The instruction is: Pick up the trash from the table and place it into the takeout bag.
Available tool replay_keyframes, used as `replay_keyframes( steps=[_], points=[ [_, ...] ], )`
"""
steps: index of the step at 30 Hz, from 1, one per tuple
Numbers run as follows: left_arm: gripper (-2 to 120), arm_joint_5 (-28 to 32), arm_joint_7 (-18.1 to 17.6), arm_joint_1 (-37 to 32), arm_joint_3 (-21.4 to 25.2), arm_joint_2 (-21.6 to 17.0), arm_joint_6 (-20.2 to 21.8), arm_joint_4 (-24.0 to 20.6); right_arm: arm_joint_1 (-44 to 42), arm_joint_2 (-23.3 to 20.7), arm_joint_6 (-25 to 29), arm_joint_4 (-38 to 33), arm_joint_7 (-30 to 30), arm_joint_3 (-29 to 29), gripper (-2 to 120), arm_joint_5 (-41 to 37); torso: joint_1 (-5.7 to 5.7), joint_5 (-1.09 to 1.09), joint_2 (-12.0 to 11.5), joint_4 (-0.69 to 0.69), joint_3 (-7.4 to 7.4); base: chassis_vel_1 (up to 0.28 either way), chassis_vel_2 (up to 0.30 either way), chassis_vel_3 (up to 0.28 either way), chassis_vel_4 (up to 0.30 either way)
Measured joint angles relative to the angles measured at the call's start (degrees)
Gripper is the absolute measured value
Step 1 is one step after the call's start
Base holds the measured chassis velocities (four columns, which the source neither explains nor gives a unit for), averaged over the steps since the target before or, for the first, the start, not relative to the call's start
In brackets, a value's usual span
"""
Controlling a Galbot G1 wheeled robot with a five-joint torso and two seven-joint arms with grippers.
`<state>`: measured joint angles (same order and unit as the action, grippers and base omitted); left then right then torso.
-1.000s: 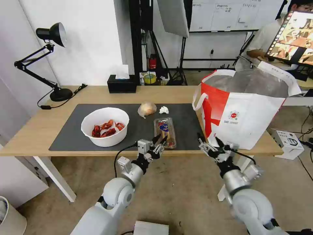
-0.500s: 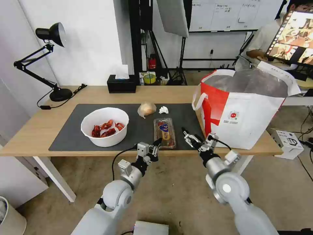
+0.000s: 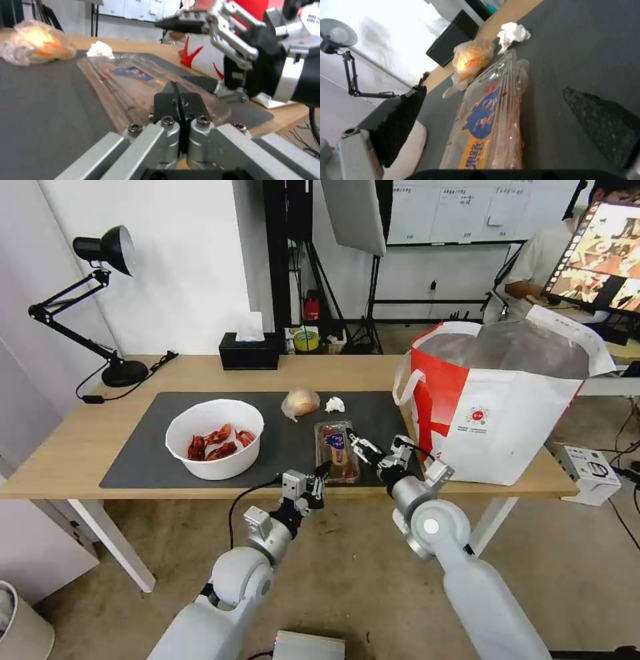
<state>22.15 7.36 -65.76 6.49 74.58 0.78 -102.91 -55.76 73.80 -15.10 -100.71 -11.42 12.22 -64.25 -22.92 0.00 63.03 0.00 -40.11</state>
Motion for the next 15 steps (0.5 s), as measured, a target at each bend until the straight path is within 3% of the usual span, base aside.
replay_keyframes(
  steps=[15],
  points=[
    [0, -1.03, 1.00, -0.04, -0.67, 1.62, -0.14, 1.59, -0.49, 1.46, -0.77, 0.64, -0.18, -0.10, 100, 0.31, 0.00, 0.00, 0.00, 0.00, 0.00, 0.000, 0.000, 0.000, 0.000]
  ],
)
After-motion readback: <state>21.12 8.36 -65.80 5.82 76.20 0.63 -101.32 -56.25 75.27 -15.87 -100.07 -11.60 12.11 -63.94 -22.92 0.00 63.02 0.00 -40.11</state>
